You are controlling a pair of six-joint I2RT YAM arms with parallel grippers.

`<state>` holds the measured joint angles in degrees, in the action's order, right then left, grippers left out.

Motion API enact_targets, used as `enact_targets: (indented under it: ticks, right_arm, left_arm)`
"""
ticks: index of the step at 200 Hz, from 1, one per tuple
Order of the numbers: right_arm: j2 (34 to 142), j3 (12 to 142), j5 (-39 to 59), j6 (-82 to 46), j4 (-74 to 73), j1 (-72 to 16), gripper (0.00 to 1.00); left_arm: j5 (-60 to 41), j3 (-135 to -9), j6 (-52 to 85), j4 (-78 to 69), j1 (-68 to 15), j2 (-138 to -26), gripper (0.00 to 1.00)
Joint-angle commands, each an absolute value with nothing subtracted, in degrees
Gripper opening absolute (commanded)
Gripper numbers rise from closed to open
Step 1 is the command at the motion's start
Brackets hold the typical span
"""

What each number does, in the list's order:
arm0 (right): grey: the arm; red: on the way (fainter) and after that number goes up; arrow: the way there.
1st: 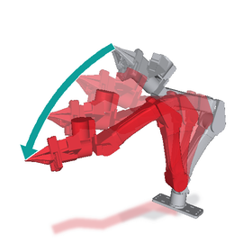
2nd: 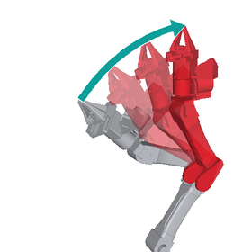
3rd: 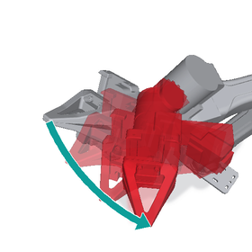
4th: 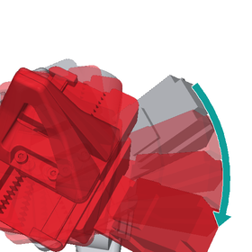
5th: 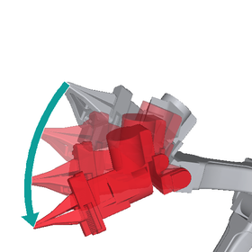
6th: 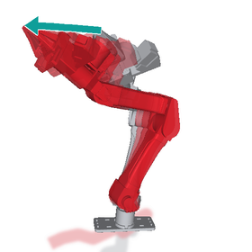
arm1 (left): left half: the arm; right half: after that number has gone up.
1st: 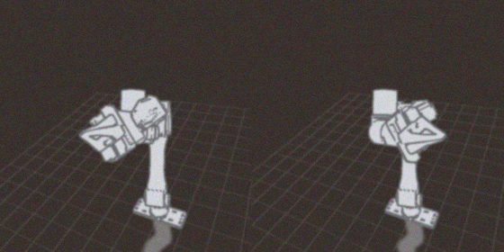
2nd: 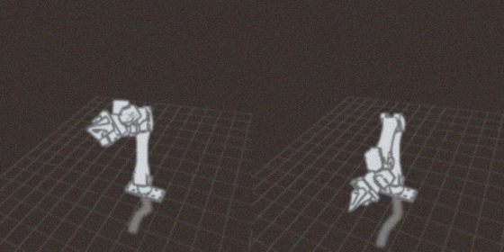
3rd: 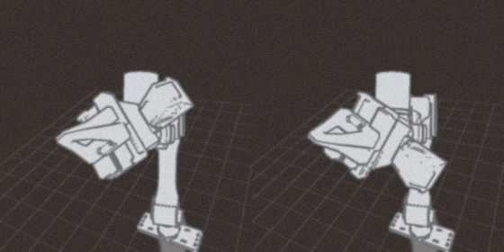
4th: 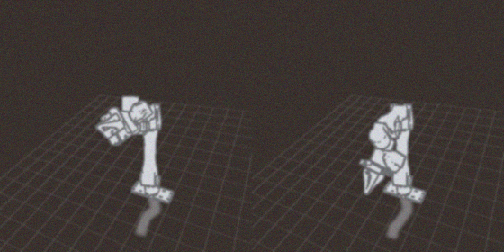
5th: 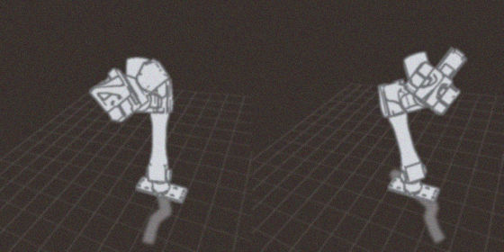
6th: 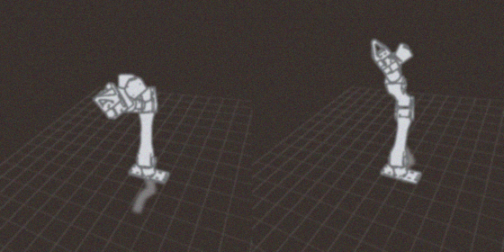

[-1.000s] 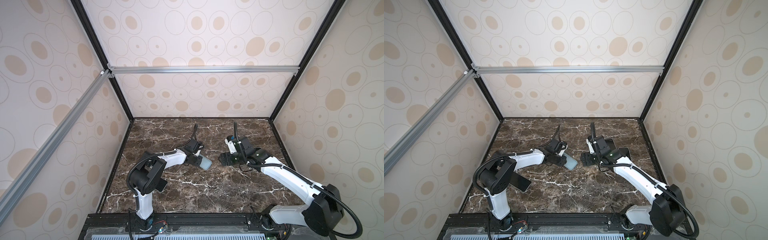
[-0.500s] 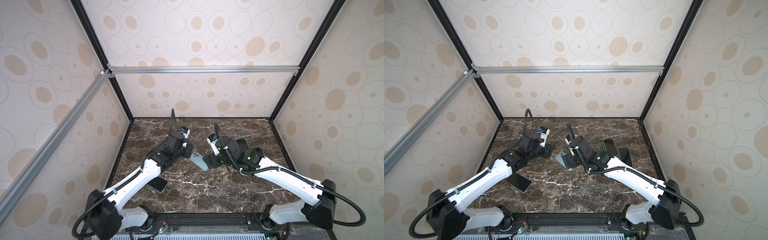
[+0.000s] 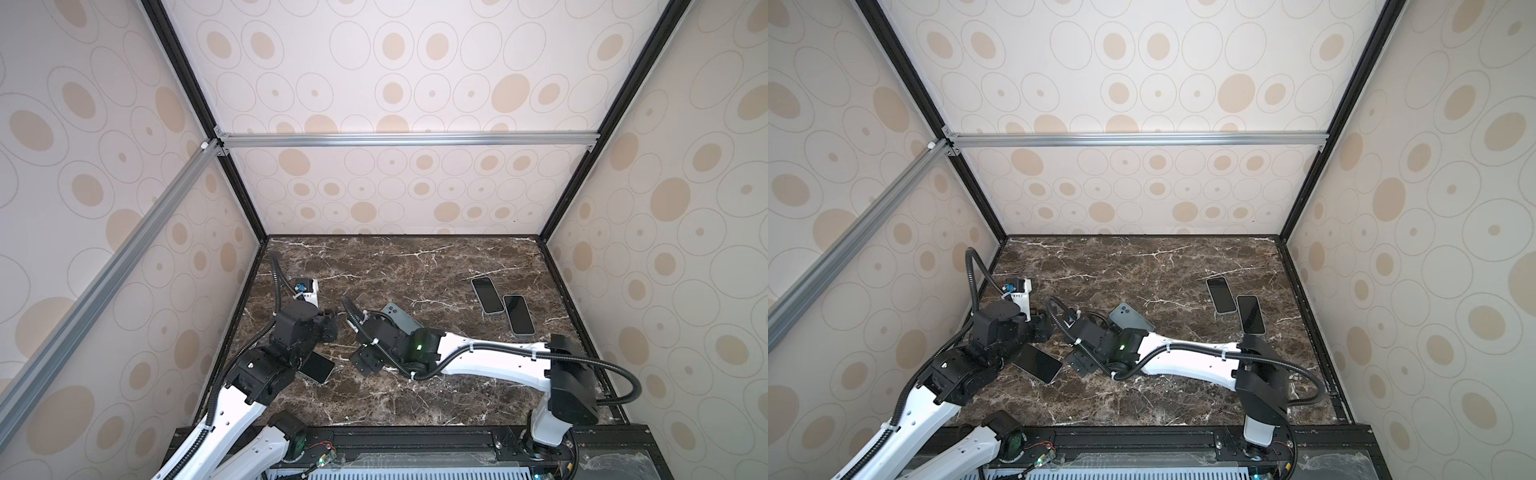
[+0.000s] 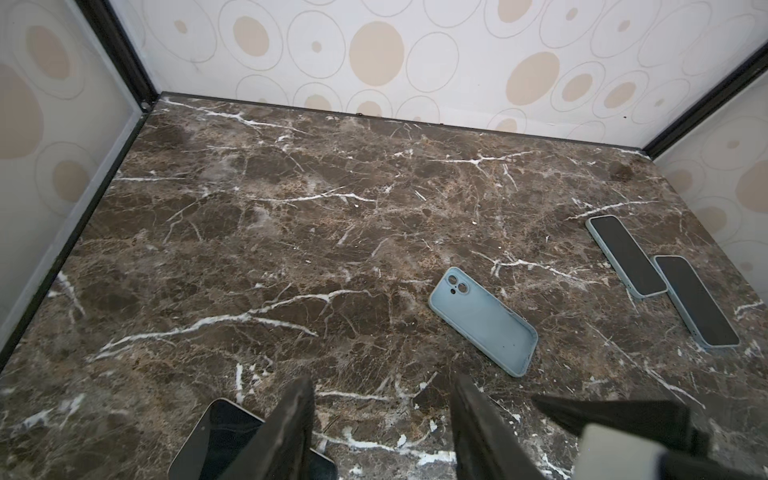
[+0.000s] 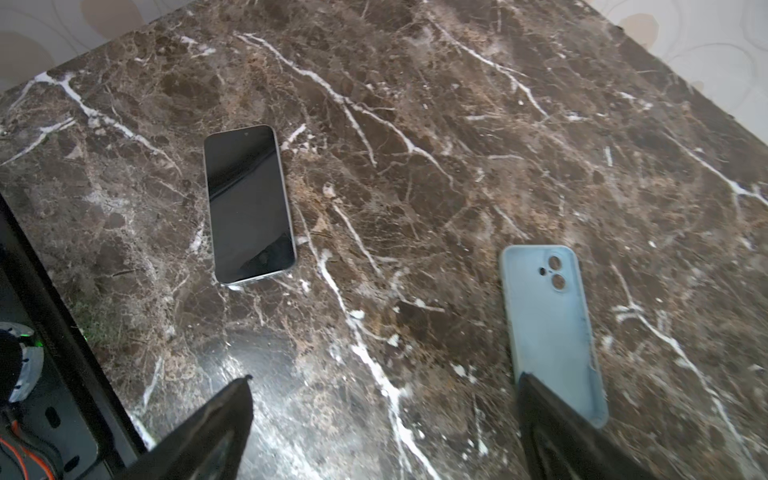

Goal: Put the phone into the phone case

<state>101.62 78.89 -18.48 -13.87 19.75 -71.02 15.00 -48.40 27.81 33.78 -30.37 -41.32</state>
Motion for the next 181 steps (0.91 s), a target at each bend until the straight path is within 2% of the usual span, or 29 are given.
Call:
enact_targets:
  ticks: [1,45,82,115,181]
  right_arm:
    - [104.25,80.39,-17.24,-13.78,14.01,-72.15,0.99]
    - [107.05,78.77,-16.95,-12.09,7.28,-72.99,0.99]
    - [109.19,78.15,-15.25,-10.88,3.62,-73.09,0.99]
    - [115.40,84.19,-12.56,-10.23,6.30,-73.17,0.99]
    - [124.44,89.60,-9.78,-7.81,5.71,-73.34,0.99]
  left_arm:
    - [19.26,-47.78,29.50,33.90,-29.10,-41.52,0.53]
    - [18.90,-44.96,24.53,25.04,-22.04,-46.05,0.53]
    - [11.19,-41.74,21.71,17.84,-10.47,-49.43,0.53]
    - [7.13,-39.57,19.07,13.92,-1.71,-51.53,0.54]
    - [8.03,-34.85,21.70,10.65,5.05,-50.01,0.58]
